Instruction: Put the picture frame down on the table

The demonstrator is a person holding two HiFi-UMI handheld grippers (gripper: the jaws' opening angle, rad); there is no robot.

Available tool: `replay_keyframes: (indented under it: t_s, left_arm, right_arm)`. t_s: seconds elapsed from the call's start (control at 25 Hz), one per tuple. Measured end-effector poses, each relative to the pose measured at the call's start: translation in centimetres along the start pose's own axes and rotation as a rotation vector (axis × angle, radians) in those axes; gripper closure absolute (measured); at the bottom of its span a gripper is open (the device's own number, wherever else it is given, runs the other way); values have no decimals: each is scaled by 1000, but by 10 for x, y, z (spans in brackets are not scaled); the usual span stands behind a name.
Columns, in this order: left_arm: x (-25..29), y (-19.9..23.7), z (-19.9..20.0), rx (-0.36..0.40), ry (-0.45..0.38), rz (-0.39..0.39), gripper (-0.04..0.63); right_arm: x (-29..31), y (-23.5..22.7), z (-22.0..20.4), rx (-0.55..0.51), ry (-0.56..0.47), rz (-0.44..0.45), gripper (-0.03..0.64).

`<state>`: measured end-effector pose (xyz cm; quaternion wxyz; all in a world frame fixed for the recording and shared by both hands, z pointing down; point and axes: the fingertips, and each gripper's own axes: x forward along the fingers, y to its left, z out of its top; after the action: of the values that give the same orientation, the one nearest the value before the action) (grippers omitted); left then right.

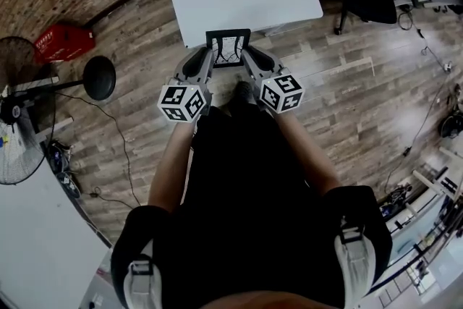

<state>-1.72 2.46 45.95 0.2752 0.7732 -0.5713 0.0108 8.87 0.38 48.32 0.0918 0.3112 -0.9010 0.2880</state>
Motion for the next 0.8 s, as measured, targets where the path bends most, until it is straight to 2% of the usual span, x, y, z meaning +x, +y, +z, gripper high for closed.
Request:
replay_keyframes:
  t_s: [0.48, 0.8]
  left_arm:
    - [20, 16, 4, -27, 2, 20, 523]
    - [37, 39, 13, -5, 10, 10, 523]
  right_arm:
    - [22, -15, 8, 4, 16, 10, 565]
    - [51, -23, 13, 14, -5, -6, 565]
